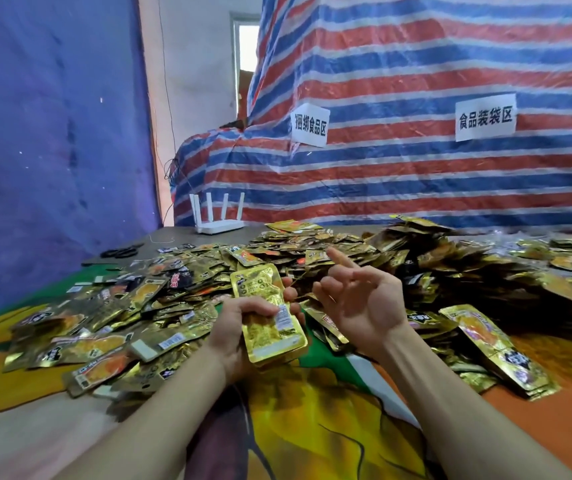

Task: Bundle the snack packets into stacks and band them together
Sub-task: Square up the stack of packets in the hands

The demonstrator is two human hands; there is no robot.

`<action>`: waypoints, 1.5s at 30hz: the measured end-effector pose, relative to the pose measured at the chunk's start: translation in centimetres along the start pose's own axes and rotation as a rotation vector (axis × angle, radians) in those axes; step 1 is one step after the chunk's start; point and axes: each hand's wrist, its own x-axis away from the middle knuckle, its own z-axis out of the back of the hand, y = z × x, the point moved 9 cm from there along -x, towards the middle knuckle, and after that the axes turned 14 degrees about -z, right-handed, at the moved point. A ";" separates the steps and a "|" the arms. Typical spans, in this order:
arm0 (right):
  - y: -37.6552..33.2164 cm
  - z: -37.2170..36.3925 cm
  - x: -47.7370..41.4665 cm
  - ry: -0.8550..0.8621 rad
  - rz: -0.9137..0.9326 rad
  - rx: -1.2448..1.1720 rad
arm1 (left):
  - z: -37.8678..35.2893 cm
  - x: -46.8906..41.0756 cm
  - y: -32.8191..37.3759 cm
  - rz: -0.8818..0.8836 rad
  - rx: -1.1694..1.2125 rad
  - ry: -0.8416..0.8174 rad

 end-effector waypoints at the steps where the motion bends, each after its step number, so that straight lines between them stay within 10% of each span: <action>1: 0.0 0.1 -0.1 -0.004 -0.004 0.001 | 0.1 0.0 0.0 0.002 0.004 -0.002; 9: 1.7 0.3 -0.9 0.140 -0.049 0.558 | 2.3 0.2 -0.7 0.066 -0.233 0.175; 19: 4.5 0.2 -1.0 0.298 -0.030 0.875 | 6.0 0.6 3.7 -0.310 -0.220 0.661; 34: 4.6 -2.5 -0.3 0.346 0.332 1.046 | 2.2 -0.7 1.2 -0.154 -0.083 0.293; 45: 3.8 -1.9 -0.5 0.362 0.219 0.974 | 2.0 -0.8 1.2 -0.116 -0.030 0.264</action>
